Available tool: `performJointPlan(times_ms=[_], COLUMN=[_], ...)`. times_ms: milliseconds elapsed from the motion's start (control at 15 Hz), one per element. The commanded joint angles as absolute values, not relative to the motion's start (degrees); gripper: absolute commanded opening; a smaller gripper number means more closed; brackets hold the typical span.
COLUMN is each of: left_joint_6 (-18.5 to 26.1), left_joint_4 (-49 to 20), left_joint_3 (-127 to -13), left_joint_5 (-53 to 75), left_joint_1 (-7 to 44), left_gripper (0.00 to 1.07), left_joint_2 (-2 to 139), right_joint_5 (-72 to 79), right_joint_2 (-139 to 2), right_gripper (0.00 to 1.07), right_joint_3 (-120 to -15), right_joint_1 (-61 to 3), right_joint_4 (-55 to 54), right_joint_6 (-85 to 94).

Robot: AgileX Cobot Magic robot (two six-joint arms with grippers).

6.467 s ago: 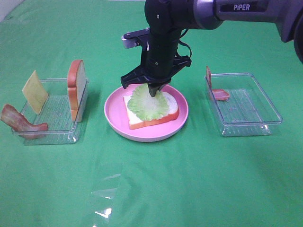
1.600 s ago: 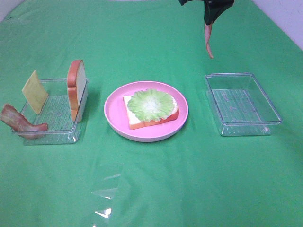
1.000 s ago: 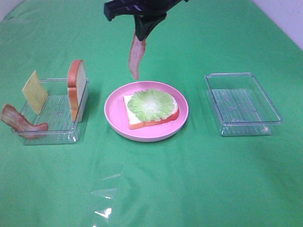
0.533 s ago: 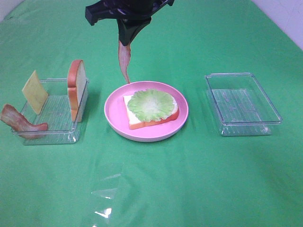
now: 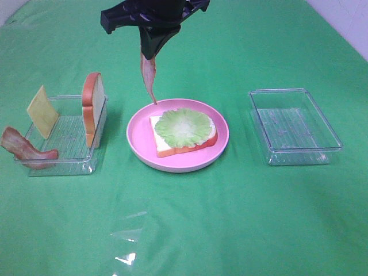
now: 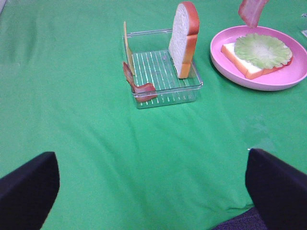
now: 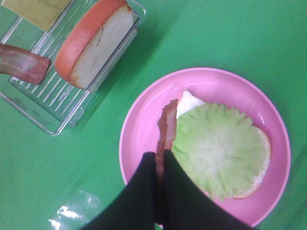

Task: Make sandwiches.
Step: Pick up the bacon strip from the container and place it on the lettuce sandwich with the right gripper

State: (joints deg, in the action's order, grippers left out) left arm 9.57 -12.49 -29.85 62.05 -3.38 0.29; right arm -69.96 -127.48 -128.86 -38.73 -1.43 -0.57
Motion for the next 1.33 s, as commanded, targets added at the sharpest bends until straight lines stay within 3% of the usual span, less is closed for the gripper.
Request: performJointPlan(times_ms=[67,400,733,1333], left_joint_6=[9.3,9.3,9.3,9.3], left_joint_4=[-12.5,-12.5,-12.5,-12.5], left_joint_3=[-29.8,-29.8,-29.8,-29.8], left_joint_5=[62.1,62.1,62.1,62.1], left_joint_1=[-3.6,-3.6,-3.6,-3.6], left_gripper=[1.0,1.0,1.0,1.0], left_joint_2=[0.3,0.3,0.3,0.3], right_joint_5=[-73.8,-71.9,-71.7,-72.4], right_joint_2=[-130.9,-136.4,-140.6,-140.9], right_gripper=[0.0,0.0,0.0,0.0], right_joint_3=[-128.7,-128.7,-128.7,-128.7], right_joint_1=[-38.8,-38.7,-38.7,-38.7], right_joint_4=[-4.5,-4.2,11.1,14.6], right_joint_6=[1.3,2.3,-5.2,-5.1])
